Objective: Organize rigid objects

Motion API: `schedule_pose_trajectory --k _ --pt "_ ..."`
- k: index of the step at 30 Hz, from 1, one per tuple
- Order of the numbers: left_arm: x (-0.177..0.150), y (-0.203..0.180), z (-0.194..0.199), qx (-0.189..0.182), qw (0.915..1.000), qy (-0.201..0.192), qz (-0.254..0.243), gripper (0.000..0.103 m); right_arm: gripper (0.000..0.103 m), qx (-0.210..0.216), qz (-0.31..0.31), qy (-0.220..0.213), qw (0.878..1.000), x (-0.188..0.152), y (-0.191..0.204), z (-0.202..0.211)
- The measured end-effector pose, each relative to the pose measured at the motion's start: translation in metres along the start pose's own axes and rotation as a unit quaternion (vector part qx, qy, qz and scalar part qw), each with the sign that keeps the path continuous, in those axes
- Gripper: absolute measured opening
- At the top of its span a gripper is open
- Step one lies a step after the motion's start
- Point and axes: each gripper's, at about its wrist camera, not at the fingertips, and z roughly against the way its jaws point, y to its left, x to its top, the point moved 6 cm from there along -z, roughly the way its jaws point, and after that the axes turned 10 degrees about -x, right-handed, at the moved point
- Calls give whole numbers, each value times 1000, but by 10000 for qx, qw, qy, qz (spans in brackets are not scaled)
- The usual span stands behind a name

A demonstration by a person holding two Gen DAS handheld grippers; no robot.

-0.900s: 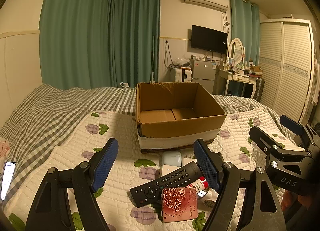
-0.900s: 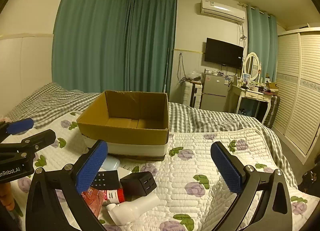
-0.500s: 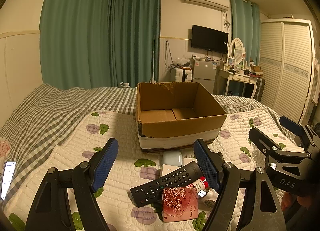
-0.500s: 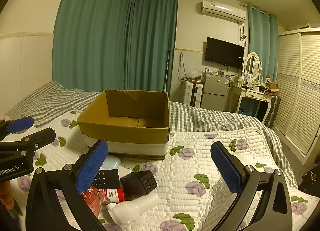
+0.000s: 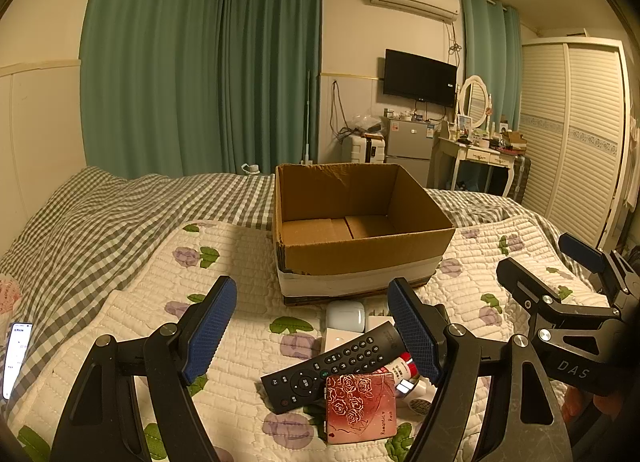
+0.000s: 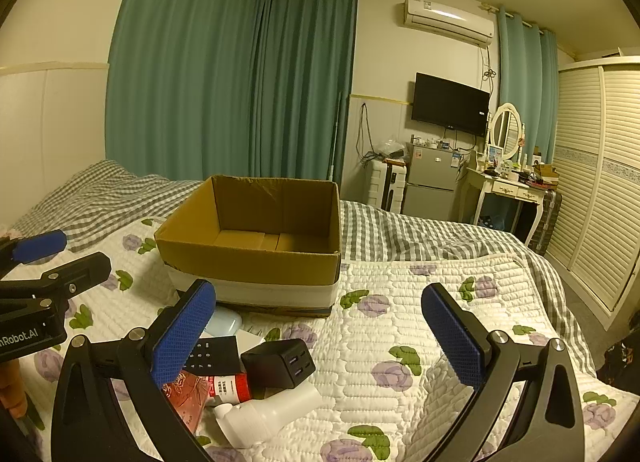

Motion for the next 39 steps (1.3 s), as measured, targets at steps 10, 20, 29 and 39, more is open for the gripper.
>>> schedule_pose_trajectory --k 10,20,29,39 --pt "-1 0 0 -24 10000 -2 -1 81 103 -1 3 7 10000 -1 0 0" --pt "-3 2 0 -40 10000 6 -9 81 103 3 12 16 10000 -2 1 -1" --pt "-3 2 -1 -43 10000 5 -9 81 103 17 18 21 10000 -2 1 -1" --pt "-16 9 -20 150 9987 489 30 81 103 243 268 725 9967 -19 6 -26"
